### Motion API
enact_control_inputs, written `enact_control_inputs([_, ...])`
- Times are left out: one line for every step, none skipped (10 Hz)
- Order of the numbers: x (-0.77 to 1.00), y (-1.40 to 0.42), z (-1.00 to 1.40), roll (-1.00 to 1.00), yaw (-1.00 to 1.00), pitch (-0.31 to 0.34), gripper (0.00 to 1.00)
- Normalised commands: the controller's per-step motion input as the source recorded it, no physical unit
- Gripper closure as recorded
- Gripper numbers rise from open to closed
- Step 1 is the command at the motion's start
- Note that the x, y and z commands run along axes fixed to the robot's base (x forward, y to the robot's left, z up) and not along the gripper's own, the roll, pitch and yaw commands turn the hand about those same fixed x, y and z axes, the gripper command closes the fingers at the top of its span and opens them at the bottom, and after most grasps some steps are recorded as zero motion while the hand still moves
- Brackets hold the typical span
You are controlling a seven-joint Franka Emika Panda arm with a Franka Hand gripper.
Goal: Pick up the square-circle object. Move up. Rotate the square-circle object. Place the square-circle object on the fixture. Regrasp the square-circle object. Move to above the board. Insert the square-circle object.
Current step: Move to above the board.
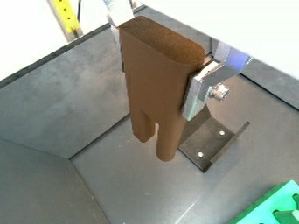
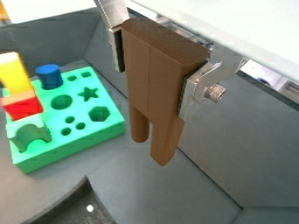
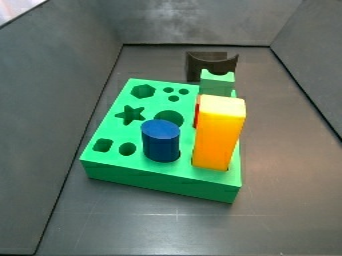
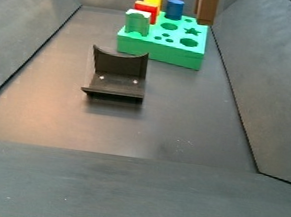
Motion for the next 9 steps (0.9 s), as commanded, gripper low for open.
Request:
enact_control_inputs([0.01,-1.00,0.05,0.04,1.00,-0.024,1.00])
enact_control_inputs([0.00,-1.00,0.06,0.04,1.00,-0.027,1.00])
enact_control_inputs([0.00,-1.00,0.05,0.04,1.00,-0.028,1.00])
enact_control_inputs([0.00,-1.00,0.05,0.05,1.00,-0.028,1.00])
enact_control_inputs([0.00,-1.00,0.05,0.06,1.00,-0.028,1.00])
enact_control_inputs([0.00,-1.00,0.05,0.06,1.00,-0.026,1.00])
enact_control_inputs([0.00,-1.00,0.05,0.06,1.00,-0.025,1.00])
enact_control_inputs([0.00,-1.00,0.05,0.07,1.00,-0.022,1.00])
enact_control_inputs([0.01,-1.00,0.06,0.07,1.00,-0.018,1.00])
